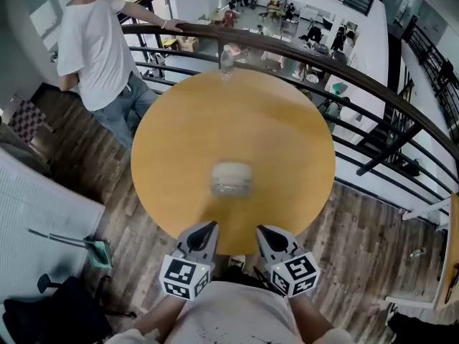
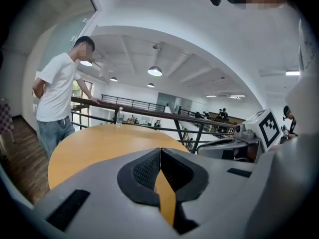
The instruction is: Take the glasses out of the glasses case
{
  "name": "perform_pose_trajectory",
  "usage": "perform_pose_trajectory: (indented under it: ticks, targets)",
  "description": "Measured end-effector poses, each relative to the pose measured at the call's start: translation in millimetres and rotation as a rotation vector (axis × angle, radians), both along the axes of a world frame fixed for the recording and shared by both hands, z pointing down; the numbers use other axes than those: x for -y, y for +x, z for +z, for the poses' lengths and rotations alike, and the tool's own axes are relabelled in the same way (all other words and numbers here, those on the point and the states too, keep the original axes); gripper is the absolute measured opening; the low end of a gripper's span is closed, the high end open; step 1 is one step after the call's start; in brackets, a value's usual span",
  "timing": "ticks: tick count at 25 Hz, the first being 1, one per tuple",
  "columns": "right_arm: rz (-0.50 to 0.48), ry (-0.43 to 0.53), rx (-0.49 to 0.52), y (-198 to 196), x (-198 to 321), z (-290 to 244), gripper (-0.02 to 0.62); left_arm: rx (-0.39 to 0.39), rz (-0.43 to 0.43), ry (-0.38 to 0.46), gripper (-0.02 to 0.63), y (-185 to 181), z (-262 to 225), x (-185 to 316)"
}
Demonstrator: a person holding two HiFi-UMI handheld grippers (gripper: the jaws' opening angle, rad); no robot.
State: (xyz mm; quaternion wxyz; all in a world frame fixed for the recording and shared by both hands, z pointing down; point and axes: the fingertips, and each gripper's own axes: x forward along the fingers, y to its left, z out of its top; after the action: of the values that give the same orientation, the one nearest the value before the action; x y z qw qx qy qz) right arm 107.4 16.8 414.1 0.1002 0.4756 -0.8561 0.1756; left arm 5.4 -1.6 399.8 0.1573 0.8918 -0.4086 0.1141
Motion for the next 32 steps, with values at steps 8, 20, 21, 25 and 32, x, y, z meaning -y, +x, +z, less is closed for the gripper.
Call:
perform_pose_trajectory:
  ticks: [8, 20, 21, 25, 32]
  targets:
    - [-0.029, 0.003, -0.003, -7.1, 37.8, -2.0, 0.025, 0.005, -0.019, -0.017, 0.025, -7.7, 0.2, 35.4]
    - [0.005, -0.036, -0.049, -18.0, 74.6, 8.8, 0.025, 0.019, 0.065, -0.062, 0.025, -16.9, 10.8, 75.2]
    - [0.006, -0.042, -0.054, -19.0, 77.1, 11.7, 0.025, 0.020, 0.070, -0.067, 0.025, -17.2, 13.6, 77.7]
    - [-0.010, -0.060, -0.083, -24.0, 88.2, 23.5, 0.025, 0.028, 0.092, -0.083, 0.025, -15.8, 21.0, 87.2]
    - [-0.083, -0.082, -0.181, -26.4, 114.7, 51.4, 0.025, 0.056, 0.123, -0.090, 0.024, -12.0, 34.8, 106.9]
